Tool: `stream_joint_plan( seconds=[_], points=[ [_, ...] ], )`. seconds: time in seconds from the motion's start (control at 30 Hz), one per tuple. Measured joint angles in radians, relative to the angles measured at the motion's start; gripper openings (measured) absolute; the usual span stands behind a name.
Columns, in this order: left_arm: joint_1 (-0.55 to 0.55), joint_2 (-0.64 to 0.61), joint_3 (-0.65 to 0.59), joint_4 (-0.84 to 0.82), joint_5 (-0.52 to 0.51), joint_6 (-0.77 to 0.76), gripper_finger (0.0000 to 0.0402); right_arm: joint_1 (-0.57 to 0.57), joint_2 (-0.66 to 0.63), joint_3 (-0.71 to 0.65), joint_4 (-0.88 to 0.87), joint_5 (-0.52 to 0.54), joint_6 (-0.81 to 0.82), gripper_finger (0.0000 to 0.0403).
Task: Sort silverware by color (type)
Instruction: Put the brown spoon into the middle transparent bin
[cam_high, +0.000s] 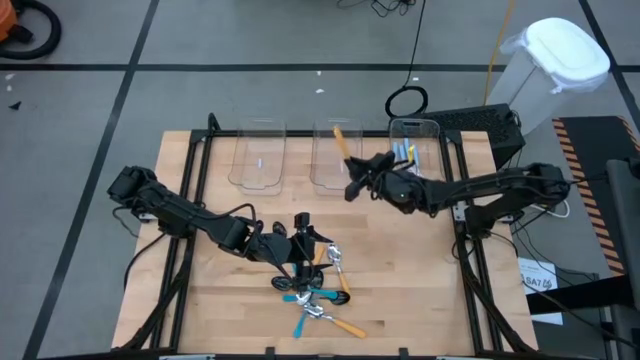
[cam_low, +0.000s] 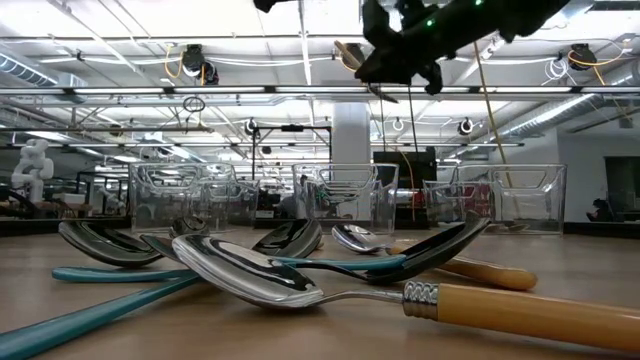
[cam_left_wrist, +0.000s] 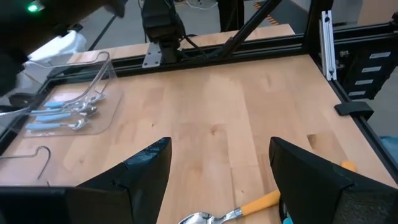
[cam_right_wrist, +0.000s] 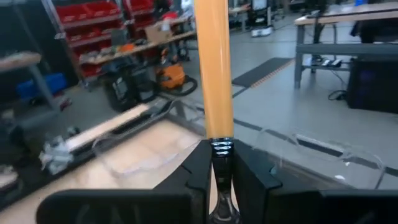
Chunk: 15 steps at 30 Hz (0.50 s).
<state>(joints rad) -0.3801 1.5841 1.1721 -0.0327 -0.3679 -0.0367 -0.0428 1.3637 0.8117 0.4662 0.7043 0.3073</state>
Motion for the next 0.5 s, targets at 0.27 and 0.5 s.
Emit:
stream_joint_plan(
  seconds=[0.27, 0.5],
  points=[
    [0.000, 0.000, 0.000, -0.003, 0.000, -0.011, 0.0268, -0.088, 0.160, 0.000, 0.239, 0.026, 0.022, 0.0038],
    [0.000, 0.000, 0.000, -0.019, 0.000, 0.003, 0.0268, -0.152, 0.301, 0.000, 0.424, 0.087, 0.014, 0.0038]
  ],
)
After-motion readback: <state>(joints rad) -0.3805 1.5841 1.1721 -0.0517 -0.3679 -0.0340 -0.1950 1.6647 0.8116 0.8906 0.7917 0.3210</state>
